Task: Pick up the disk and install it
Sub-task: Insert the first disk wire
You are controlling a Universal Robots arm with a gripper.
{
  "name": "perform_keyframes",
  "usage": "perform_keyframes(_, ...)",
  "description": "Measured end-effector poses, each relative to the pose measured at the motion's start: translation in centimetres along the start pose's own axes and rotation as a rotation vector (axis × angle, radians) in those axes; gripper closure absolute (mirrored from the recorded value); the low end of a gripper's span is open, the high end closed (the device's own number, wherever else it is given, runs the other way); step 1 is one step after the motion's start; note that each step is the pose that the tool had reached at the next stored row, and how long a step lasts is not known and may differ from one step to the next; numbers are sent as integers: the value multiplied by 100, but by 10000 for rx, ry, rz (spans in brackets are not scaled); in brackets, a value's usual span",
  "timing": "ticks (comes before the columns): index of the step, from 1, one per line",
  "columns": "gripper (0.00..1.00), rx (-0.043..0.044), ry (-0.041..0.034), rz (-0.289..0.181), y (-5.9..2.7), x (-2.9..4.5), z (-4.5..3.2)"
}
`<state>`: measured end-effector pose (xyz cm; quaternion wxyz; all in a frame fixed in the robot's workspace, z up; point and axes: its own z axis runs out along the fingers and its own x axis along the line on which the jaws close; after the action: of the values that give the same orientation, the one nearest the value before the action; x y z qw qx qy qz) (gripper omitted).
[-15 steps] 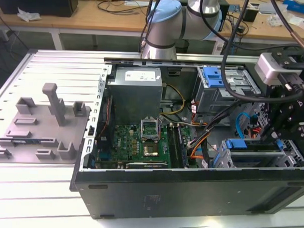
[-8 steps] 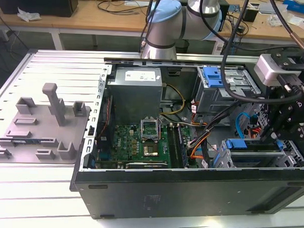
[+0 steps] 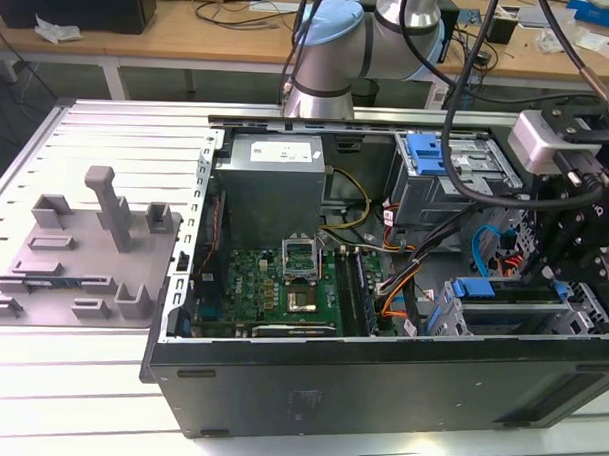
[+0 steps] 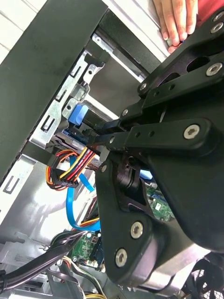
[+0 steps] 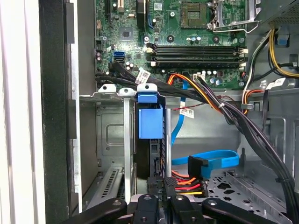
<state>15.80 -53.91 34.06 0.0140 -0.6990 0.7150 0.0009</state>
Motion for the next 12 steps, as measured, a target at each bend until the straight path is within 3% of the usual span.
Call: perform_keyframes(12,83,1,-1,0,0,1,22)
